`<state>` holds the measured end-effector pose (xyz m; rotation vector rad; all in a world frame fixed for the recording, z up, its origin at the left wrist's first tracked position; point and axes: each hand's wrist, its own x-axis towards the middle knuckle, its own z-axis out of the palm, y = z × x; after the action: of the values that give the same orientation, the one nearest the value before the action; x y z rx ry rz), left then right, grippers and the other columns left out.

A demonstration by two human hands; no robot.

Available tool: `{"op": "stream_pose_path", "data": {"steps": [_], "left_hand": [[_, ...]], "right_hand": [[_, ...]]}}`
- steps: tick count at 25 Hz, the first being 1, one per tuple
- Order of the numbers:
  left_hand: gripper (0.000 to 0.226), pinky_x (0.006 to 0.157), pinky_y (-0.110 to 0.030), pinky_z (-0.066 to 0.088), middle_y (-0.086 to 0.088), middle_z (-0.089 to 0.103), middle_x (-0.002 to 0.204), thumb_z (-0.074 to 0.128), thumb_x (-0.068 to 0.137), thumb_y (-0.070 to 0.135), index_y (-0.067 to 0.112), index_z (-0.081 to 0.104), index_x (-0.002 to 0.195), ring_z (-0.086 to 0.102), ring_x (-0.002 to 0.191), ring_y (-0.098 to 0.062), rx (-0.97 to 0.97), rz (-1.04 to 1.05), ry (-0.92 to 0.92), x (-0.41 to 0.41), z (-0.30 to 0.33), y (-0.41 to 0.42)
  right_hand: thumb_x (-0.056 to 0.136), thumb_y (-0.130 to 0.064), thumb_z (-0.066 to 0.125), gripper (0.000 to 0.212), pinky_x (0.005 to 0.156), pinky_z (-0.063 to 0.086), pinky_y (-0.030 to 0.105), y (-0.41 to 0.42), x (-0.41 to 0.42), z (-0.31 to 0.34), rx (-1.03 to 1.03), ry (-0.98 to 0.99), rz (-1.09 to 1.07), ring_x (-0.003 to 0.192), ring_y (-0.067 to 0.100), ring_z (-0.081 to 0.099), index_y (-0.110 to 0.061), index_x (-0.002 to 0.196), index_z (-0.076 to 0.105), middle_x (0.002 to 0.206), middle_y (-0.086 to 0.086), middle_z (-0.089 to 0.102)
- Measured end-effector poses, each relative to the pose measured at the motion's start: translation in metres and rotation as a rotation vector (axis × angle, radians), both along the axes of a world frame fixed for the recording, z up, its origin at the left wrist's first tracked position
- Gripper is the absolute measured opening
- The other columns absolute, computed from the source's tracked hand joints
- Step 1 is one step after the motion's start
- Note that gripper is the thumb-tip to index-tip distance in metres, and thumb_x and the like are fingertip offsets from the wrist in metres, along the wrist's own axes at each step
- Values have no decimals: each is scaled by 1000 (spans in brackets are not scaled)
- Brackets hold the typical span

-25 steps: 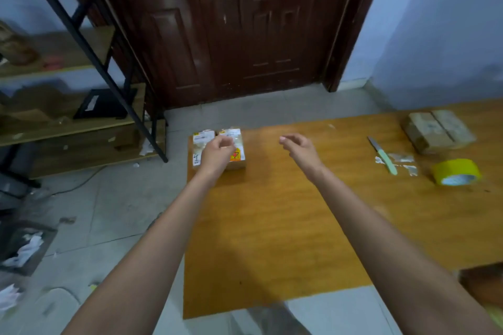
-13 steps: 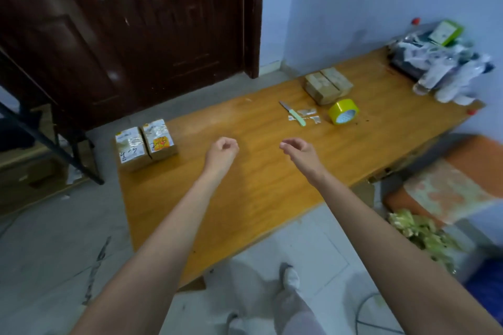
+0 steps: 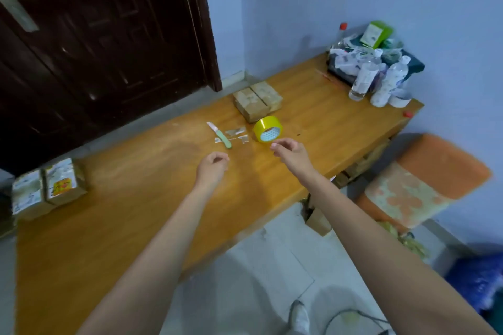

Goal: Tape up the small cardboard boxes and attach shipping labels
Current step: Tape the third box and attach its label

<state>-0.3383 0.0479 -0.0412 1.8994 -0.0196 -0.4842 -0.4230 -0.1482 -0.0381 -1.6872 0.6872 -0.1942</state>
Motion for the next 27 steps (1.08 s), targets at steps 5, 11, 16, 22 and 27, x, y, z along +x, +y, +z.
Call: {"op": "stream_pose_path", "data": {"steps": [5, 11, 16, 22, 27], "left_hand": [[28, 59, -27, 40, 0, 60, 83, 47, 90, -2, 20, 59, 77, 53, 71, -17, 5, 105, 18, 2, 0, -69], [30, 61, -26, 42, 5, 61, 82, 47, 89, 0, 22, 60, 74, 54, 71, -14, 15, 147, 42, 52, -13, -115], [21, 60, -25, 44, -5, 62, 86, 48, 91, 1, 17, 59, 83, 56, 74, -15, -20, 189, 100, 128, -32, -149], [13, 52, -25, 42, -4, 58, 84, 46, 97, 9, 11, 58, 101, 51, 62, -14, -30, 237, 217, 214, -55, -180], [6, 54, -28, 42, -3, 57, 90, 49, 98, 15, 16, 55, 99, 51, 69, -15, 45, 285, 316, 249, -90, -190]], "right_hand": [[90, -27, 63, 22, 91, 48, 38, -74, 24, -6, 35, 16, 72, 105, 23, 64, -12, 107, 67, 108, 6, 69], [90, -21, 63, 11, 91, 49, 45, -118, 92, -21, 11, 37, 143, 103, 28, 66, -14, 99, 66, 105, 9, 70], [92, -22, 62, 12, 94, 50, 45, -148, 169, -32, -80, 88, 220, 106, 25, 64, -16, 102, 66, 110, 10, 69], [92, -23, 59, 17, 83, 51, 33, -177, 266, -48, -198, 206, 289, 99, 17, 63, -16, 106, 67, 106, 3, 69], [93, -25, 56, 21, 77, 51, 28, -177, 320, -75, -302, 289, 413, 96, 12, 59, -19, 111, 64, 110, -1, 64]]}}
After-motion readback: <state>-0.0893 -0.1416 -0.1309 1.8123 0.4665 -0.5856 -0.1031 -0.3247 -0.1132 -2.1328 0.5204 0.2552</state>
